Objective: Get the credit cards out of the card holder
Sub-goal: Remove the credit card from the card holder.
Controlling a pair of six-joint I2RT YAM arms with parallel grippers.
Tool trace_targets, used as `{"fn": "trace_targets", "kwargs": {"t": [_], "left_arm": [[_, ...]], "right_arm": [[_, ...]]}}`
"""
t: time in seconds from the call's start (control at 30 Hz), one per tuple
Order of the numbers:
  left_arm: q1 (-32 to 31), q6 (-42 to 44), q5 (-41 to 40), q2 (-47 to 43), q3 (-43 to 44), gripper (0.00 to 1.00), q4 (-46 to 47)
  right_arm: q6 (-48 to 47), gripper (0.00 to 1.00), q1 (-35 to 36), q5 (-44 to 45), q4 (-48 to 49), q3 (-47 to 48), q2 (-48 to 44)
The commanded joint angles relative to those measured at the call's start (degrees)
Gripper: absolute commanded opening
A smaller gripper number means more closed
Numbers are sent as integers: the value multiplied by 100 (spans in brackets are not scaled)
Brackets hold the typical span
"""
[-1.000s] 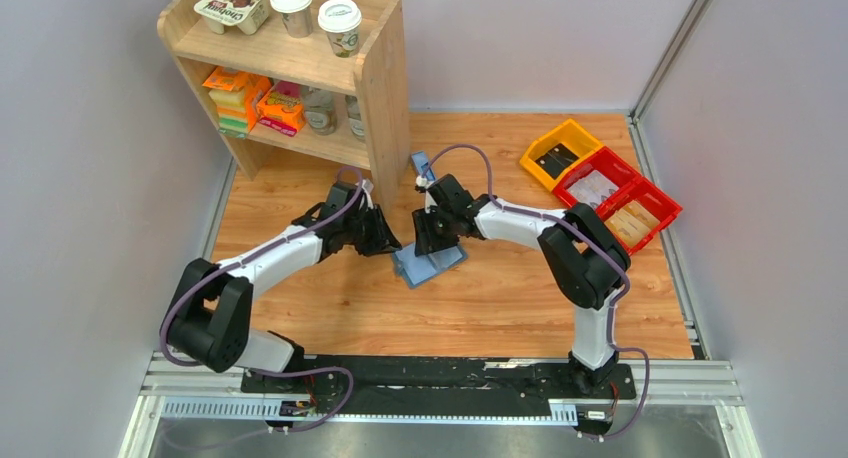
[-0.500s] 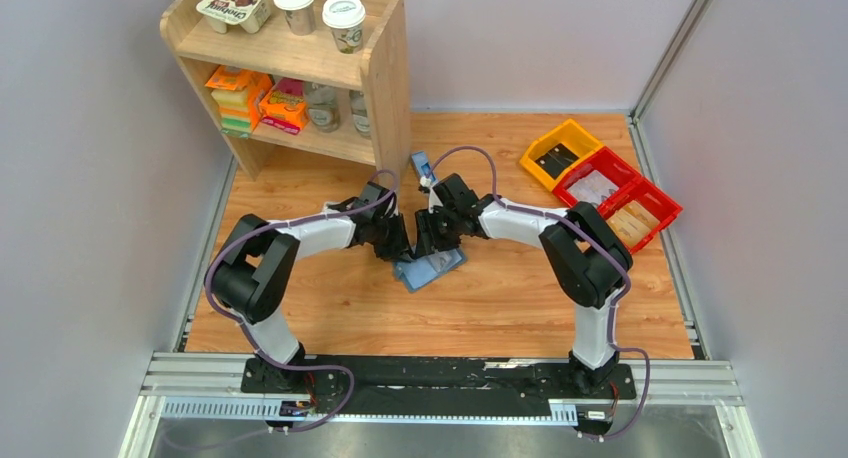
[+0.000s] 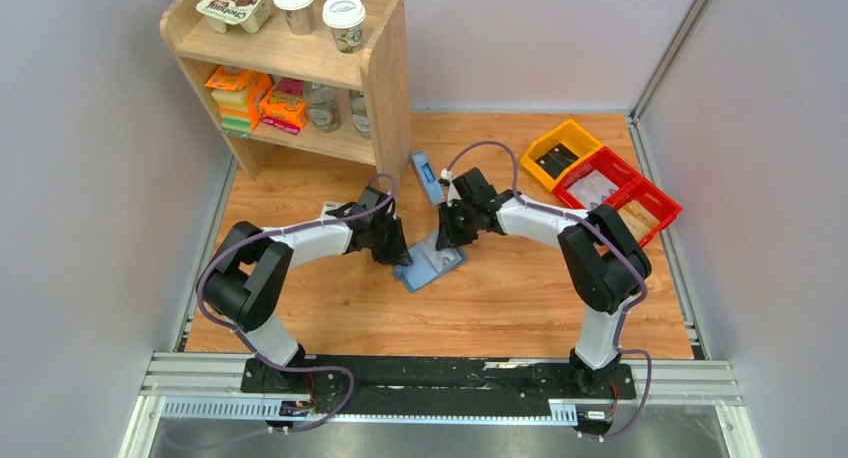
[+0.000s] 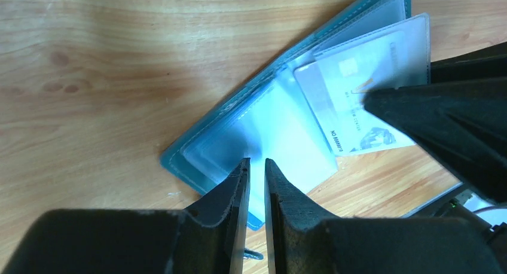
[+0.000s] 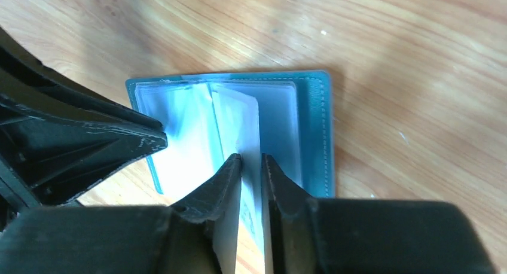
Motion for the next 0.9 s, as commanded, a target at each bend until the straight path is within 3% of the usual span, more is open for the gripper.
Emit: {"fn": "trace_targets", "kwargs": {"t": [0.0, 0.2, 0.47, 0.77, 0.87], "left_arm": [[-31, 272, -553, -229, -197, 24, -654], [-31, 308, -905, -730, -21, 30, -988], [-303, -280, -518, -1284, 295, 41, -813], [-558, -659, -325, -775, 348, 42, -417], [-576, -808, -351, -713, 138, 41, -251]], "right_arm": [[224, 15, -226, -453, 335, -377, -345], [1111, 5, -252, -937, 1222, -1045, -380], [2448, 6, -252, -1219, 3006, -1977, 6], [2195, 43, -261, -798, 2561, -2075, -344], [1905, 45, -252, -744, 2244, -1970, -459]]}}
